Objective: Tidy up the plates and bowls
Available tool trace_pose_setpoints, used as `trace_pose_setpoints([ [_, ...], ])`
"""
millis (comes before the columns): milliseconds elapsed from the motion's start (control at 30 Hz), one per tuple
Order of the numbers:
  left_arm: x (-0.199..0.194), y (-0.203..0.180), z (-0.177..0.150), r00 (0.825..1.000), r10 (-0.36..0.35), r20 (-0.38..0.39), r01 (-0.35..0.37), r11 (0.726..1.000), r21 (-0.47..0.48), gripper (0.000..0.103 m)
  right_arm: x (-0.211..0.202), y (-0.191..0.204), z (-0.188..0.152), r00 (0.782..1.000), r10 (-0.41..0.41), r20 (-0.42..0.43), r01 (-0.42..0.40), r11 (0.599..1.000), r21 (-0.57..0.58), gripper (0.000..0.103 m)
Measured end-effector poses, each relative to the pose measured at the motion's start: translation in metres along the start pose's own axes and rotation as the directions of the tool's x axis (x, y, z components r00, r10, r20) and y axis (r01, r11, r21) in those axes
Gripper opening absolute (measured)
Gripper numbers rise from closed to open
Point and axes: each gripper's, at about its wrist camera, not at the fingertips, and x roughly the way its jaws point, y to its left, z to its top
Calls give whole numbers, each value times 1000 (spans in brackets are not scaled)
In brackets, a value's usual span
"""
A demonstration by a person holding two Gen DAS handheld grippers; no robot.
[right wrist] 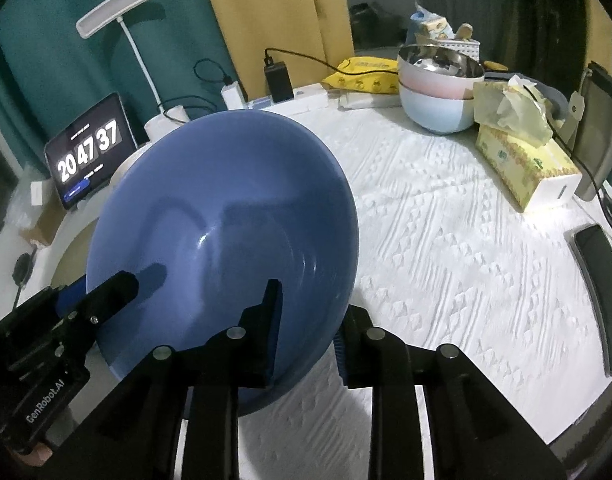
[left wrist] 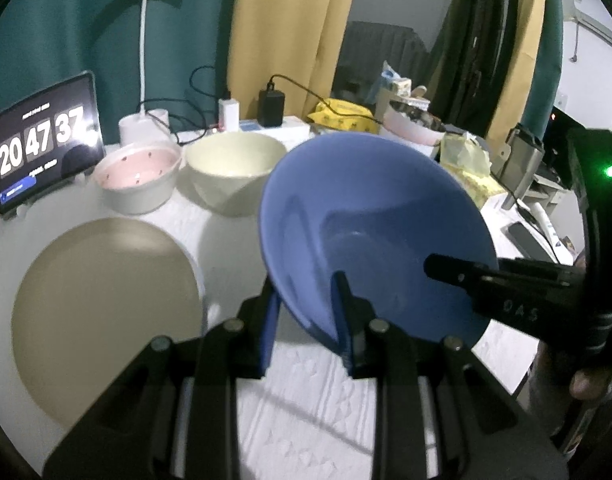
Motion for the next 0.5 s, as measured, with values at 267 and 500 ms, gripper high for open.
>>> trace_pose_setpoints([
  [267,3,7,-8,999,4,-34,-4,1000,-17,27,6,10,-2,999,16,-31,-16,1000,-5,37],
  [500,7,8,-9,998,-3,-59,3,1000,-12,28,5,11,3,999,35,-24,-35,999,1,50],
])
